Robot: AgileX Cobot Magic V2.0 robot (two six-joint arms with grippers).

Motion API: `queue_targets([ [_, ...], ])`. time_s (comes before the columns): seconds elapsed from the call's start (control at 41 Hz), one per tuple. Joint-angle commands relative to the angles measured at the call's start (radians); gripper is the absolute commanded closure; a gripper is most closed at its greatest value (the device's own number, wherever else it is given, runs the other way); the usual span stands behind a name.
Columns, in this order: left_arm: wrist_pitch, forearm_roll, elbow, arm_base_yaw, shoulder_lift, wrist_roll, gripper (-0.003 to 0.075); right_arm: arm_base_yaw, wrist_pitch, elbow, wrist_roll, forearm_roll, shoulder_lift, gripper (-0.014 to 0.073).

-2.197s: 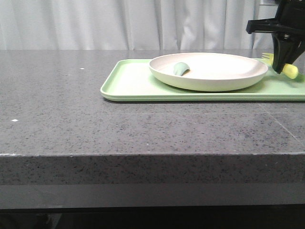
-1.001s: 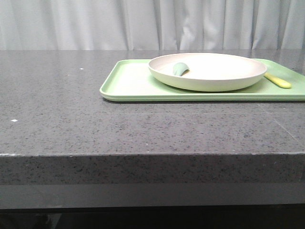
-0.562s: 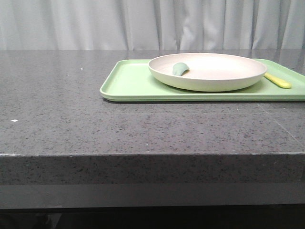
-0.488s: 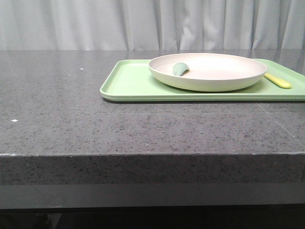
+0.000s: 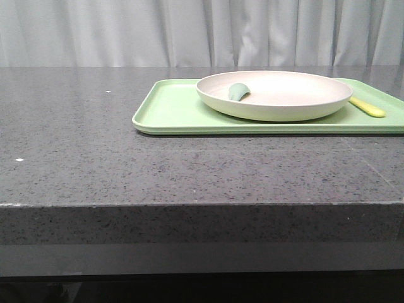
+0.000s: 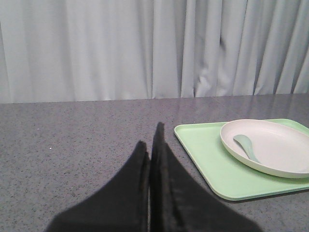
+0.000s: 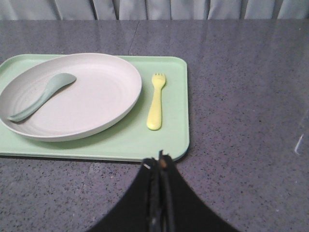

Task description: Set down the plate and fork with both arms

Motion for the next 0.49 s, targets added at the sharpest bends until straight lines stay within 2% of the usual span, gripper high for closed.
queue_targets([
  [0.0,-0.082,0.003,-0.028,0.003,0.009,-0.012,0.0738,-0.001,-0.093,0.027,-0.008,-0.006,-0.103,0.0708],
  [0.171,-0.082,0.003,-0.028,0.003,0.009,-0.012,0.0738,-0.001,-0.151,0.066,-0.009,-0.006,-0.223,0.0708],
  [0.464,-0.082,0.003,-0.028,0.003,0.009,-0.012,0.0738,-0.001,-0.155,0.066,-0.009,-0.006,-0.23,0.0708],
])
